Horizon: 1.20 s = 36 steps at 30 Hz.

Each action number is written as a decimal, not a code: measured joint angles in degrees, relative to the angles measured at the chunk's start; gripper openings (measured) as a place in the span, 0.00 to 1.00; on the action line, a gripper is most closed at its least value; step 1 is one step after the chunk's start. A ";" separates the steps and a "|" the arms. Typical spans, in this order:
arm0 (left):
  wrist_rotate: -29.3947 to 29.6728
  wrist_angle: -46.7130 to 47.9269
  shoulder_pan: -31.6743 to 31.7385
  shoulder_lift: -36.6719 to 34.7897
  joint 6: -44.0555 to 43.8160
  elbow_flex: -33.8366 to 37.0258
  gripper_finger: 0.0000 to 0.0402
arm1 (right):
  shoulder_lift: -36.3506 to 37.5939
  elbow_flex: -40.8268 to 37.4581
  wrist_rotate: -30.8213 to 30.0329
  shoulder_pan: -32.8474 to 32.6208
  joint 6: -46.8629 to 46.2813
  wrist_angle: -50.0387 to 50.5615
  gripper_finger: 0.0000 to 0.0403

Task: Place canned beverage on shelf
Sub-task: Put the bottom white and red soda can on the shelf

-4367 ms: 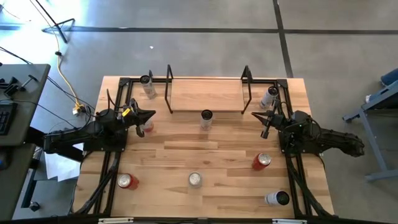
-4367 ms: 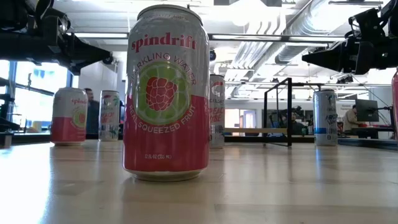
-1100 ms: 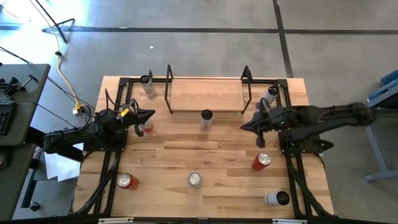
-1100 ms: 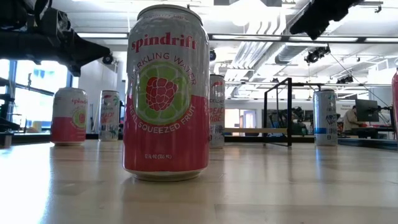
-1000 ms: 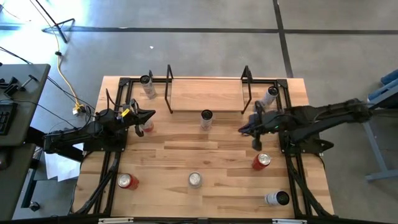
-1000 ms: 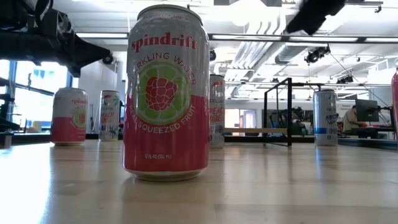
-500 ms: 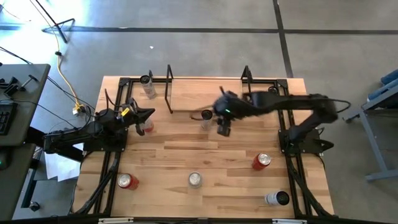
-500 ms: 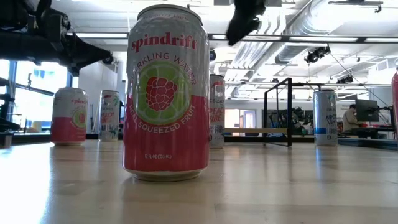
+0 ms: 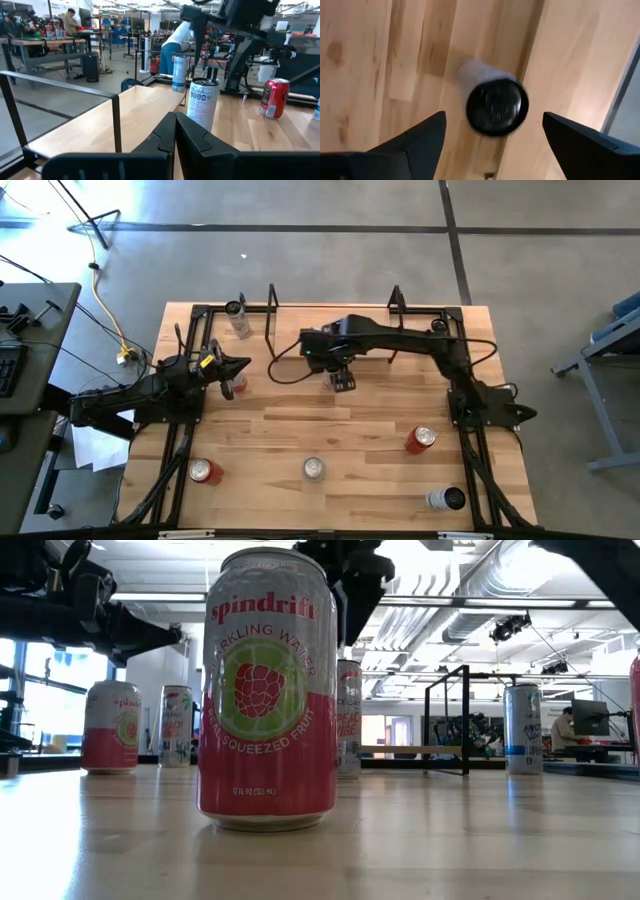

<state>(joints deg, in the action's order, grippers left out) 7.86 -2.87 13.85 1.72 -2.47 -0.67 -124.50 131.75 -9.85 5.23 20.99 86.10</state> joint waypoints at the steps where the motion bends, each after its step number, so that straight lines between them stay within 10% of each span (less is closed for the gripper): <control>1: 0.00 -0.28 0.00 0.00 0.20 0.00 0.01 | -0.99 1.11 0.04 0.06 0.77 0.00 0.79; 36: -0.28 -0.04 0.00 0.00 0.12 0.00 0.01 | -3.87 0.49 5.40 2.28 4.90 -0.48 0.79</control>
<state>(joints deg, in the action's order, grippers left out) 7.57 -2.92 13.85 1.72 -2.35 -0.67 -128.38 132.25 -4.45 7.51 25.89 85.62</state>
